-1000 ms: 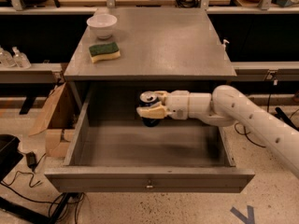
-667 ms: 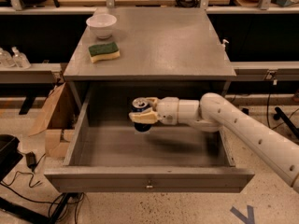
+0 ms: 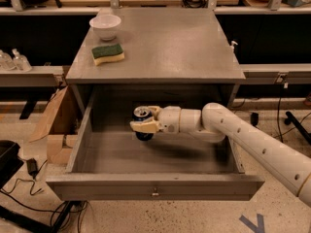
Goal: Place pepsi can into top drawer
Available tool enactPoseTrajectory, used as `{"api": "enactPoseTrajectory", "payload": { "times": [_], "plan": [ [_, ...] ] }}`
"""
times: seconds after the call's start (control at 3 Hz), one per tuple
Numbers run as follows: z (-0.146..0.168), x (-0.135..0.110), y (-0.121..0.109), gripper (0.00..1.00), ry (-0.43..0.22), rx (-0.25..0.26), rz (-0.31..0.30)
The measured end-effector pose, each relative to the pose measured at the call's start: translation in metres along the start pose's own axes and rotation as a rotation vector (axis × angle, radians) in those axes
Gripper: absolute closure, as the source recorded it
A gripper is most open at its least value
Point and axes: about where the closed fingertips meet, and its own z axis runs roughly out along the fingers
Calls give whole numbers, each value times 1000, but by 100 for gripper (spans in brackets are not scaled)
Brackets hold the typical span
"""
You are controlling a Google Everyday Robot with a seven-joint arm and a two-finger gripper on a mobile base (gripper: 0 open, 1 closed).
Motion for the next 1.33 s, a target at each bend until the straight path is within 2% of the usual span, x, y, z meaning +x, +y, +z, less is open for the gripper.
{"api": "enactPoseTrajectory", "payload": {
  "times": [0.67,1.0,1.33],
  "plan": [
    [5,-1,3,9,-1,-8,0],
    [6,-1,4,0,-1,-12,0],
    [6,-1,4,0,-1,-12,0]
  ]
}}
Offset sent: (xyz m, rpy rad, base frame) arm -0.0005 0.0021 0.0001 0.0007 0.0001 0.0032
